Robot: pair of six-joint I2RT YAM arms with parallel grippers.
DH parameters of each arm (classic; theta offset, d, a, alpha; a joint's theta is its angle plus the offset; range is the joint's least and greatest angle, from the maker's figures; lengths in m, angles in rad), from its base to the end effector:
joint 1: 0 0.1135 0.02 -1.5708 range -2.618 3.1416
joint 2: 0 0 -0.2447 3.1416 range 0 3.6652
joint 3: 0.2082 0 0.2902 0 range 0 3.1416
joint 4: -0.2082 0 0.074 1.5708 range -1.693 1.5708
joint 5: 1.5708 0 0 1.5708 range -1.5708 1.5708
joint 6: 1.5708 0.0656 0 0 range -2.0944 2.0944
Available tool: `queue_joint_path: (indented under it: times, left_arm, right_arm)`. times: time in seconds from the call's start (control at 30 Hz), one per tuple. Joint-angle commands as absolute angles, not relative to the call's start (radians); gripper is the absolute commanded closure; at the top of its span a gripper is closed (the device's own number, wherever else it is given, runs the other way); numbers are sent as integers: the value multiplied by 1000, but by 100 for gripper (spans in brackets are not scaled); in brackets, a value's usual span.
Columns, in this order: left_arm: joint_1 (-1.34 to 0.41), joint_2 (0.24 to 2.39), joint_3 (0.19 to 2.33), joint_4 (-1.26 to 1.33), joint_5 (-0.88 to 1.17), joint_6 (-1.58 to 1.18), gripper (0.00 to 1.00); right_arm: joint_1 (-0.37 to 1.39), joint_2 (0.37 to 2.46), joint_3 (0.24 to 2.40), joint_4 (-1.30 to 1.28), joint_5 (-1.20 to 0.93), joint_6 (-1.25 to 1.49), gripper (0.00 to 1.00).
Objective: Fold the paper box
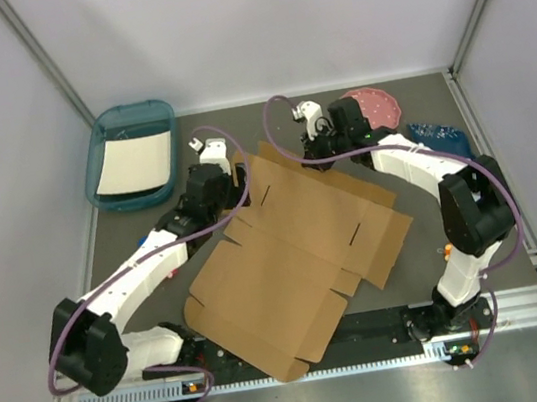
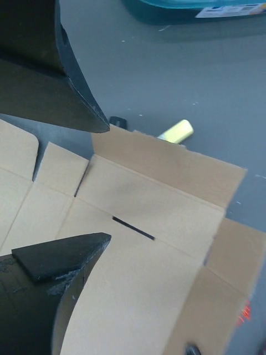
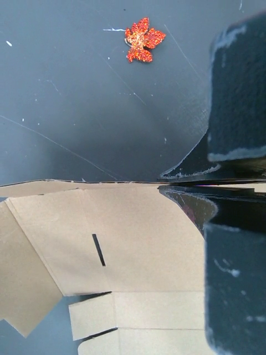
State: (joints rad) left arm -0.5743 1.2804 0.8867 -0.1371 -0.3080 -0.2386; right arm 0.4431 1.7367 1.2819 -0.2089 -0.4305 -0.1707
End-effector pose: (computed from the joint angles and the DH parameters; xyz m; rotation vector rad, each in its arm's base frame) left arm 0.3071 -0.1750 0.2253 0.1645 2.0723 -0.1735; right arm 0.3922 0.2164 0.2017 -0.8976 2.0481 0.6288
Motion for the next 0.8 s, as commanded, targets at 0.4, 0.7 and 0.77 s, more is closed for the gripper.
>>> queue_joint_path:
  times: [0.4, 0.7, 0.77]
  left_arm:
    - [-318, 1471, 931, 473, 526, -306, 41]
    - [-292, 1558, 1023, 426, 588, -170, 35]
    - [-276, 1574, 1038, 420, 581, -166, 34]
  right_arm:
    - [449, 1698, 1230, -146, -560, -173, 100]
    - [448, 1703, 1282, -221, -630, -210, 100]
    - [446, 1720, 1311, -257, -653, -218, 100]
